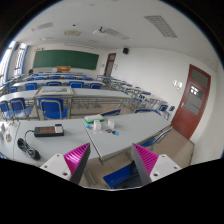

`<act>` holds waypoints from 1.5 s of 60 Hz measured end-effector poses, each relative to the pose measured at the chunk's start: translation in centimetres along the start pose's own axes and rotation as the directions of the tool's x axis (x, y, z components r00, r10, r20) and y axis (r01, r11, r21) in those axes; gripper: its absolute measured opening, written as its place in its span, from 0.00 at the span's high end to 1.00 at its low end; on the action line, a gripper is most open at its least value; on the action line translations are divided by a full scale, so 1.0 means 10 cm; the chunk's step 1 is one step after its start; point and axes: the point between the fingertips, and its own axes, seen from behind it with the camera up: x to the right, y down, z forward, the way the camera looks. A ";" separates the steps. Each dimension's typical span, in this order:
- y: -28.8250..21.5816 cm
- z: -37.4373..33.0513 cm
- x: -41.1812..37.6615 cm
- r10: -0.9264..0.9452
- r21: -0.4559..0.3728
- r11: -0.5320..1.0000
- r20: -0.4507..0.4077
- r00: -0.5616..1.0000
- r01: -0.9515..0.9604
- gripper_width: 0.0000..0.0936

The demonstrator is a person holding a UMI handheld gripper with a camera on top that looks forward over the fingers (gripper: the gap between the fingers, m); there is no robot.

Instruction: Unplug charger

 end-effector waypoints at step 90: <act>-0.67 2.52 -3.51 -0.048 0.150 0.987 0.591 0.805 -0.052 0.73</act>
